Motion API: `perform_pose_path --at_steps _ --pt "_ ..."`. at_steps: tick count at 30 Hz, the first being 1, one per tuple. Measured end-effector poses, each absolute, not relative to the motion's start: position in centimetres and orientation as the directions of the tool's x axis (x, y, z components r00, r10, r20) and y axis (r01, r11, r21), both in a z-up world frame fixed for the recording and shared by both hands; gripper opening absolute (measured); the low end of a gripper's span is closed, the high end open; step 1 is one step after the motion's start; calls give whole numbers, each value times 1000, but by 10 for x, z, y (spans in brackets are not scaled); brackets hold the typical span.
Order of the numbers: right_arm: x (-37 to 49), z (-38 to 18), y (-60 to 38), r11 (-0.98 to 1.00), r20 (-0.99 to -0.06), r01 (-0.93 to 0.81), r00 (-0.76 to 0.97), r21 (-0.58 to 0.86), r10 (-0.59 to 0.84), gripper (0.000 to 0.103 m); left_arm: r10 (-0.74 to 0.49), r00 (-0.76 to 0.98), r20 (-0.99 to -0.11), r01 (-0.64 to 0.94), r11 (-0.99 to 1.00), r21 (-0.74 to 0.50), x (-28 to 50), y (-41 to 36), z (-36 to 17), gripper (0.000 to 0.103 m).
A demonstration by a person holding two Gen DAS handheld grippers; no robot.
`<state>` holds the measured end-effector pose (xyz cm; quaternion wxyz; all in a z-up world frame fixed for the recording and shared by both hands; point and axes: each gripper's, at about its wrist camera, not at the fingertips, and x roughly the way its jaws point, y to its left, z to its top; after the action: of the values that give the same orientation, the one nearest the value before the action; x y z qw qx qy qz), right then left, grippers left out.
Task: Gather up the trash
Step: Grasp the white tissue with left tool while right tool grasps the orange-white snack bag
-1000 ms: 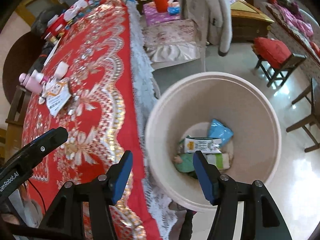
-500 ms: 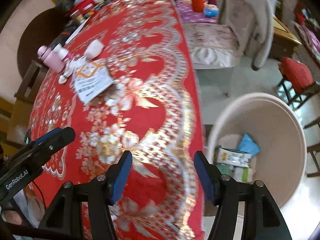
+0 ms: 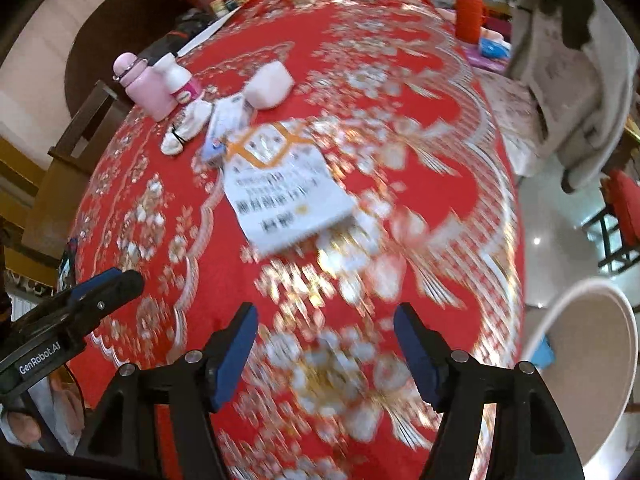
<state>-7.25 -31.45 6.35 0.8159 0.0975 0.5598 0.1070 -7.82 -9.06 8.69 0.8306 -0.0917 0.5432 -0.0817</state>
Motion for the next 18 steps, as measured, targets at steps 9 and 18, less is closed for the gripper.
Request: perform_pose_path --at_steps 9,18 --pt "-16 58 -291 949 -887 -87 339 303 315 70 -245 405 -881 11 965 -264 -32 -50 91 53" --pt "22 42 -280 938 -889 -106 300 330 346 76 -283 413 -866 12 952 -306 27 -29 92 60"
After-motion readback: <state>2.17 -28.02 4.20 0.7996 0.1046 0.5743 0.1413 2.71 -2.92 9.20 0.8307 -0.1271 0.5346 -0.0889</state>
